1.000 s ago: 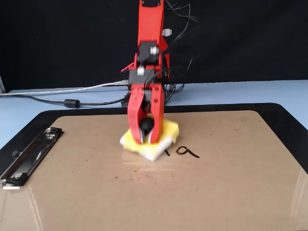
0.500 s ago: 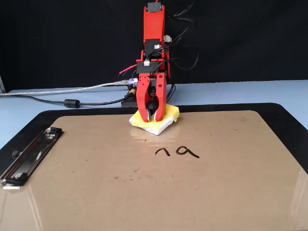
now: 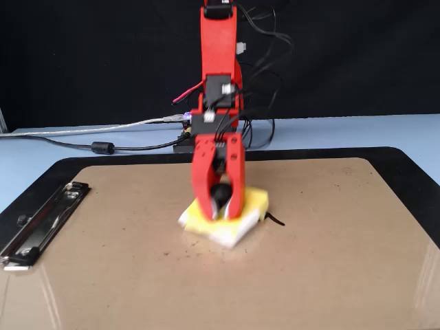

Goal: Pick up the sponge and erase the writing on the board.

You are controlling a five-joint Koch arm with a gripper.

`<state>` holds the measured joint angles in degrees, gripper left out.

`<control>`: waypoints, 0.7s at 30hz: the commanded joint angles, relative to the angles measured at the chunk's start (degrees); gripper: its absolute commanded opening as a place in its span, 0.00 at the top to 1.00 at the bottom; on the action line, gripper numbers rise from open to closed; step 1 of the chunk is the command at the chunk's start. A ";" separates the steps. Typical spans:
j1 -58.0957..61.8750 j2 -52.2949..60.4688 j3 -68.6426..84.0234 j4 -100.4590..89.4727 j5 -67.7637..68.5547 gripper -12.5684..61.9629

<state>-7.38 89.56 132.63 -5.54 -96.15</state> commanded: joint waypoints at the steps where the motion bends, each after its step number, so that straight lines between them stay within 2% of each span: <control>1: -1.58 9.58 6.68 0.18 -2.72 0.94; 4: -2.64 21.80 17.58 0.18 -2.64 0.94; 6: -3.16 23.03 18.72 0.09 -2.64 0.94; 9: -4.48 14.77 13.54 -0.62 -2.72 0.94; 13: -4.83 -6.68 -6.06 -1.41 -2.81 0.94; 16: -4.83 -16.52 -16.61 -1.67 -2.81 0.94; 19: -4.83 -14.68 -15.47 -1.41 -2.81 0.94; 21: -4.92 -8.09 -7.73 -1.76 -2.81 0.94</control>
<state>-12.04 77.78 120.59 -7.73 -97.21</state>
